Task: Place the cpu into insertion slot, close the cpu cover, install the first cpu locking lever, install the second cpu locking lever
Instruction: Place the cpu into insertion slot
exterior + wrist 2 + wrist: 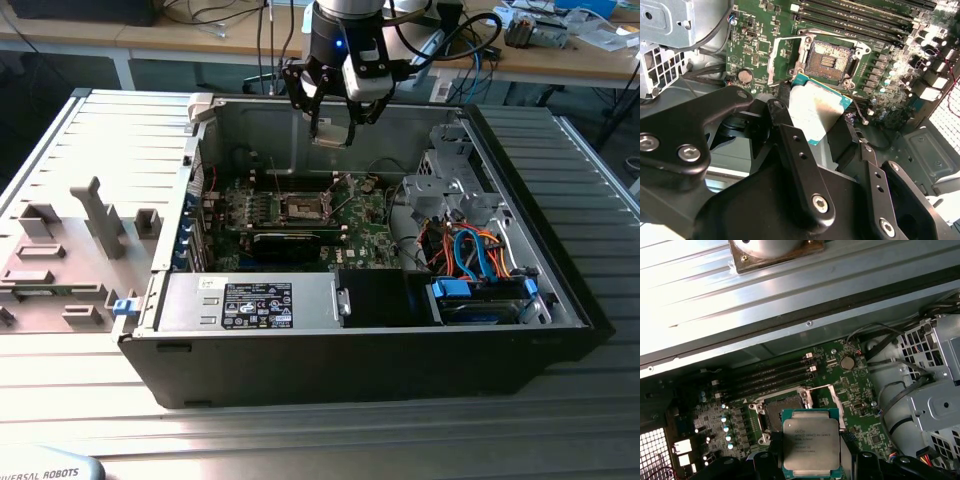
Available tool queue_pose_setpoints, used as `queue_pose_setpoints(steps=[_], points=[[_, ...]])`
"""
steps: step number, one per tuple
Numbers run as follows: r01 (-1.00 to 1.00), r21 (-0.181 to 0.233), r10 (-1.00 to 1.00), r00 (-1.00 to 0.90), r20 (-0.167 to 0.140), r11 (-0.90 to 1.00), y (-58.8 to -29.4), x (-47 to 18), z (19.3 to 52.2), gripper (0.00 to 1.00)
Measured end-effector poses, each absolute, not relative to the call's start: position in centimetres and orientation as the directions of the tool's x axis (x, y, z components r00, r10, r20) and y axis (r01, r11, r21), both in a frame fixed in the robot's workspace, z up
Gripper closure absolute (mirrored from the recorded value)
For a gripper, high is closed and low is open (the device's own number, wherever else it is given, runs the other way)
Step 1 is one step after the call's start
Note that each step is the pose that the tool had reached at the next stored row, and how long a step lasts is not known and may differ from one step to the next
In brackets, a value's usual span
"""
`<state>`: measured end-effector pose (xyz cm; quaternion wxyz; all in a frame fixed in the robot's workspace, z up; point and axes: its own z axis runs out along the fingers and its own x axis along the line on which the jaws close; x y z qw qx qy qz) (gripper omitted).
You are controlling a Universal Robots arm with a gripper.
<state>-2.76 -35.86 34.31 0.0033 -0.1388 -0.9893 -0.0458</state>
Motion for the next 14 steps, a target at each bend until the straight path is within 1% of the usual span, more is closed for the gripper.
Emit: queue_pose_setpoints(steps=[14], points=[[0.284,0.09,0.283,-0.959,0.019,0.955,-35.86,-2.76,34.31,0.46]])
